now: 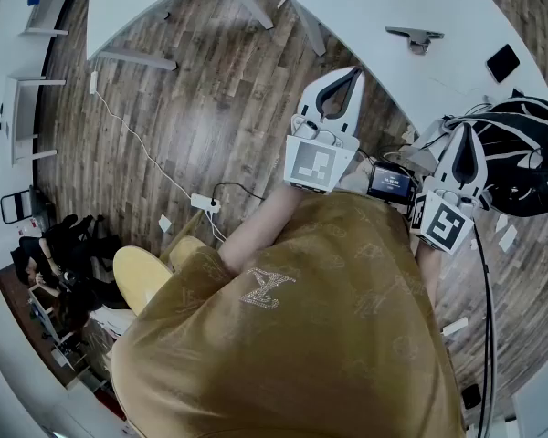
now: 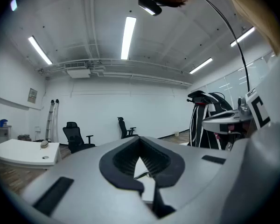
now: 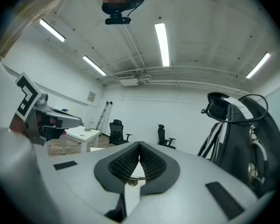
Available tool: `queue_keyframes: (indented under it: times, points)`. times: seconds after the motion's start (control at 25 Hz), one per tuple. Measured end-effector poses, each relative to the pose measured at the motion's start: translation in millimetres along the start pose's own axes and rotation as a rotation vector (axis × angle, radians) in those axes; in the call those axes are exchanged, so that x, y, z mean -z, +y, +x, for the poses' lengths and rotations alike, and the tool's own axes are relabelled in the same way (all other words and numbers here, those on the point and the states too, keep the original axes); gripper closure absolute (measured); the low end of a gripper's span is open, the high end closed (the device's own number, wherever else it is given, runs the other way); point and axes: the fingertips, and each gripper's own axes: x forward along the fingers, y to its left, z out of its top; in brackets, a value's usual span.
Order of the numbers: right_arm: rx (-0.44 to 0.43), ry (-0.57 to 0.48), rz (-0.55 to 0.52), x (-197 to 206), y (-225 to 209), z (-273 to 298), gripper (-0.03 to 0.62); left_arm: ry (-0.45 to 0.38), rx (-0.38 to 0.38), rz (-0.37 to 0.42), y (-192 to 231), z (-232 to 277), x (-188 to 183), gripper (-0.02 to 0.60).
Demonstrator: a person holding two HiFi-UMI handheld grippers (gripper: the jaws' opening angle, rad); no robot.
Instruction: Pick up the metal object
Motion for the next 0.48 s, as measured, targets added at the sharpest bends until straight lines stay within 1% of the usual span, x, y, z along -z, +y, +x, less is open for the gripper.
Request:
queue_keyframes:
  times: [0.32,0.48]
  points:
    - [-0.015,-0.006,-0.003,0.0,-2.7,0.4,0.583,0.006,0.001,0.026,-7.7,4.8,-1.1,0.584]
    - [-0.038,-0.001,0.001,-1.7,-0.7,0.7,0.583,0.020,-0.006,0.027,-11.8,4.2,-2.1,0.584]
